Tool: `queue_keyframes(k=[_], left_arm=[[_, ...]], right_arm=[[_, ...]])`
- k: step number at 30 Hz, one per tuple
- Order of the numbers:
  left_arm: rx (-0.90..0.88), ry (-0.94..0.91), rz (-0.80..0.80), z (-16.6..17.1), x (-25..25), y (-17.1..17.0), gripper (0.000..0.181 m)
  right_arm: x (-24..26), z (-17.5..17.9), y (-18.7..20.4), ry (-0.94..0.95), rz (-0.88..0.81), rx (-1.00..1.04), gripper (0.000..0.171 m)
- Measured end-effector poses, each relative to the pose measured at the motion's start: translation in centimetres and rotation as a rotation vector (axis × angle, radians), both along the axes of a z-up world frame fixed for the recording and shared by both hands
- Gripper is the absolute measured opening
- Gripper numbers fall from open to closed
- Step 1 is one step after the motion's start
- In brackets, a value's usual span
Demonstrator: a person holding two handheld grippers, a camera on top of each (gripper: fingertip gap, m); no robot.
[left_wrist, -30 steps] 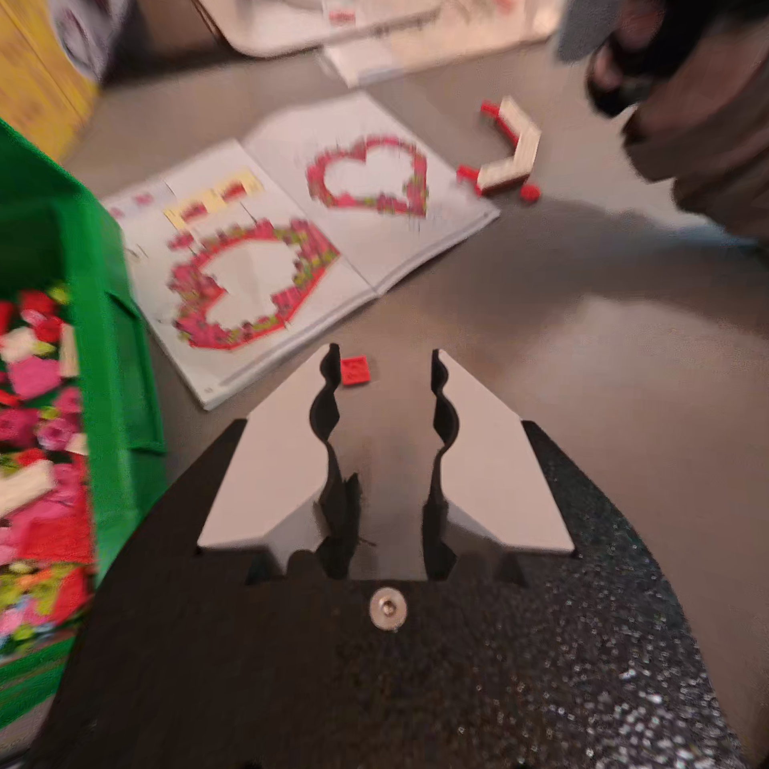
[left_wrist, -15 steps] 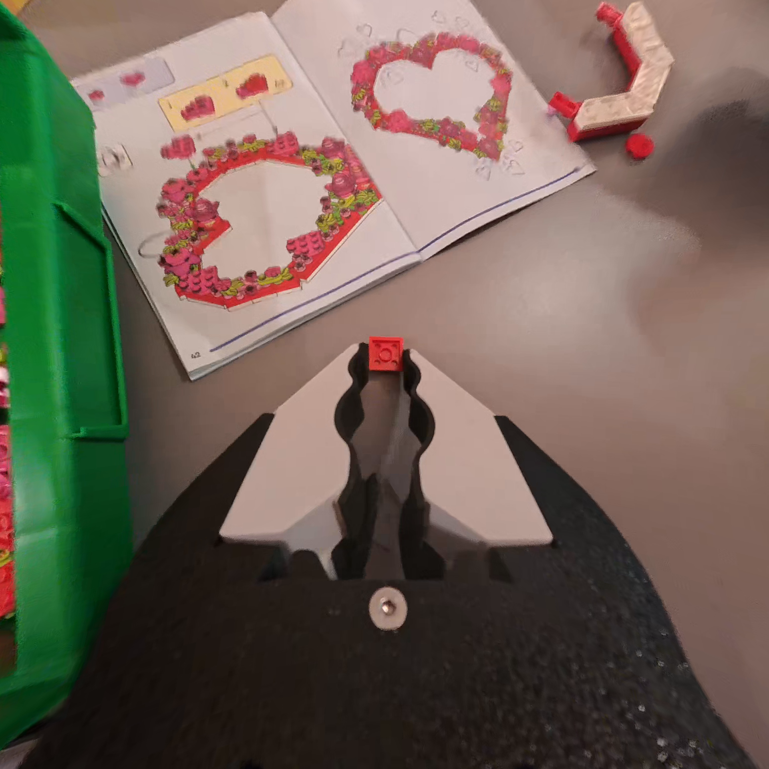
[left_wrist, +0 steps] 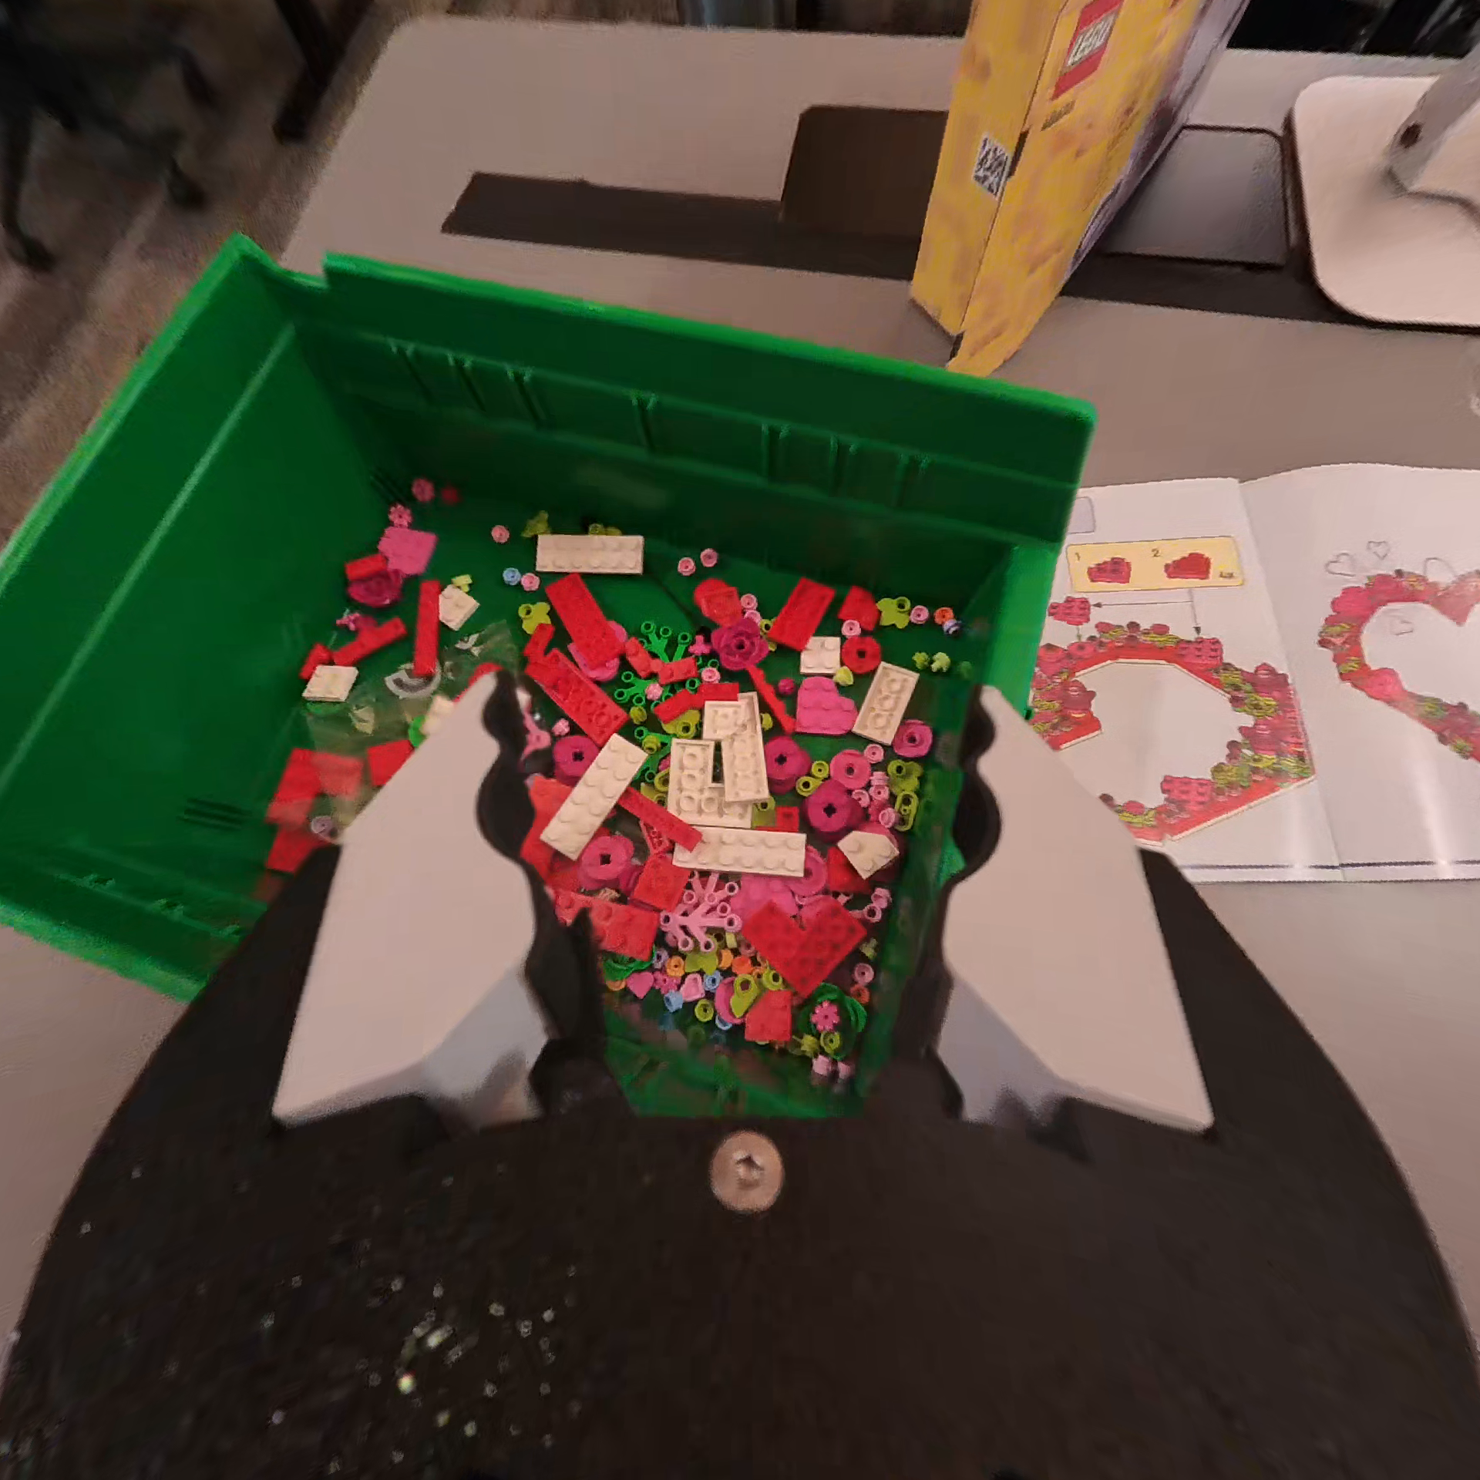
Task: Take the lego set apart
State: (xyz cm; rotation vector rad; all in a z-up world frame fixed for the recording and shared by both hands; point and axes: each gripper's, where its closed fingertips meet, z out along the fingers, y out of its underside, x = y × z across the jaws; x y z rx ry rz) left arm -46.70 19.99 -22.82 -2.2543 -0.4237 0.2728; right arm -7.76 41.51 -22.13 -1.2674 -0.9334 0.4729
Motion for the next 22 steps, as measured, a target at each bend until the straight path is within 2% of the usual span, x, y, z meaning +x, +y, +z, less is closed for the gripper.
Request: queue_keyframes(k=[3, 5, 7, 9, 12, 16, 19, 22], left_arm=[[0.029, 0.054, -0.037, 0.8, 1.4, 0.9, 0.109], [0.117, 0.057, -0.168, 2.1, 5.2, 2.6, 0.108], [0.228, 0.003, -0.444, 3.0, 12.6, 4.9, 0.096], [0.26, -0.085, -0.778, 2.4, 21.4, 5.9, 0.082], [0.152, -0.061, -1.119, -1.1, 29.4, 6.8, 0.067], [-0.016, 0.066, -1.345, -5.2, 33.4, 9.2, 0.058], [-0.177, 0.156, -1.422, -7.8, 33.8, 10.8, 0.053], [-0.326, 0.154, -1.452, -9.8, 33.8, 11.4, 0.046]], right_arm=[[0.2, -0.2, 0.2, 0.018, 0.011, -0.039, 0.027], [0.0, -0.3, -0.1, 0.033, 0.054, -0.069, 0.03], [0.0, -0.3, -0.4, 0.051, 0.092, -0.097, 0.031], [0.3, -0.3, -0.6, 0.069, 0.107, -0.109, 0.031], [1.2, -0.1, -0.5, 0.094, 0.084, -0.112, 0.032], [2.4, 0.1, -1.7, 0.125, 0.082, -0.127, 0.031], [3.0, 0.2, -3.1, 0.133, 0.097, -0.128, 0.03], [3.2, 0.2, -4.3, 0.129, 0.116, -0.12, 0.03]])
